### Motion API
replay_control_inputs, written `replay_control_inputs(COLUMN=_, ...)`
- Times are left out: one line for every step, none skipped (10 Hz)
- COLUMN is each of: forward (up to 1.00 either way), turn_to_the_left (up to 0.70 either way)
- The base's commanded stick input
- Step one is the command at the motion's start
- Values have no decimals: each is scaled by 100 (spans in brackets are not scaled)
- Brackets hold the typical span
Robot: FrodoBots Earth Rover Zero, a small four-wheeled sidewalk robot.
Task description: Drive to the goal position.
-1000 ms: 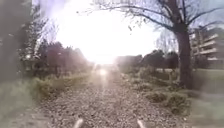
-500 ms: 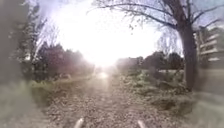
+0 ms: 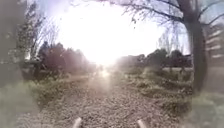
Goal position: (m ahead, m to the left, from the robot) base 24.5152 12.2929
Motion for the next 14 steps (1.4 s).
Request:
replay_control_inputs(forward=50, turn_to_the_left=38)
replay_control_inputs(forward=50, turn_to_the_left=42)
replay_control_inputs(forward=50, turn_to_the_left=27)
replay_control_inputs(forward=50, turn_to_the_left=0)
replay_control_inputs(forward=50, turn_to_the_left=0)
replay_control_inputs(forward=50, turn_to_the_left=0)
replay_control_inputs(forward=50, turn_to_the_left=0)
replay_control_inputs(forward=50, turn_to_the_left=0)
replay_control_inputs(forward=50, turn_to_the_left=0)
replay_control_inputs(forward=50, turn_to_the_left=0)
replay_control_inputs(forward=50, turn_to_the_left=0)
replay_control_inputs(forward=50, turn_to_the_left=0)
replay_control_inputs(forward=50, turn_to_the_left=0)
replay_control_inputs(forward=50, turn_to_the_left=0)
